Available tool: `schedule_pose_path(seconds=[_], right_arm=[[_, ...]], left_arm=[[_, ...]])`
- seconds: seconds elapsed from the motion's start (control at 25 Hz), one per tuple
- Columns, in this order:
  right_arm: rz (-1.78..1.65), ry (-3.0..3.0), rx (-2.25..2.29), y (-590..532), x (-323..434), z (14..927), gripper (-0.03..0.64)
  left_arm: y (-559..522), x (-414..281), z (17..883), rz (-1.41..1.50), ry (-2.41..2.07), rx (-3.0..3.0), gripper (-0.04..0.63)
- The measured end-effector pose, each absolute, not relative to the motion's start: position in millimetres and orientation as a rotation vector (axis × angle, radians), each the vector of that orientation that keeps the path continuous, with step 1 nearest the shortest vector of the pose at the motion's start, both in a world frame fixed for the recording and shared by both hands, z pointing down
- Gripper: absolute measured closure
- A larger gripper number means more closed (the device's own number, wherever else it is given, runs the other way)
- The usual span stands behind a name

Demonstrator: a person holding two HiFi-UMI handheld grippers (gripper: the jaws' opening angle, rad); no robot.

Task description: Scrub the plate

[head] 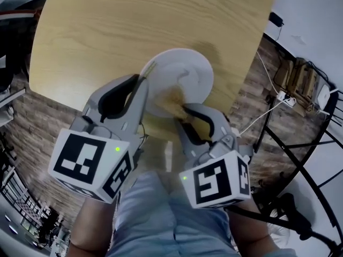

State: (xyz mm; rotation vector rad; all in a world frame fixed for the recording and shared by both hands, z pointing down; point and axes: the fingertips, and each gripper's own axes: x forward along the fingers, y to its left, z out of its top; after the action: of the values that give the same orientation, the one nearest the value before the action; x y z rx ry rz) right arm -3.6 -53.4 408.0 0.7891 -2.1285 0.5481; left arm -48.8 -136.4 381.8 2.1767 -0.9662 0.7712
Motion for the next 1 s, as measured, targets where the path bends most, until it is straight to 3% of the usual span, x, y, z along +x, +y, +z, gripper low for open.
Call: schedule_pose_path(seconds=[1.0], right_arm=[[0.692, -1.953, 1.069, -77.2, 65.5, 413.8, 0.545]], left_arm=[[-140.0, -45.6, 387.4, 0.823, -0.892, 2.195, 0.537]])
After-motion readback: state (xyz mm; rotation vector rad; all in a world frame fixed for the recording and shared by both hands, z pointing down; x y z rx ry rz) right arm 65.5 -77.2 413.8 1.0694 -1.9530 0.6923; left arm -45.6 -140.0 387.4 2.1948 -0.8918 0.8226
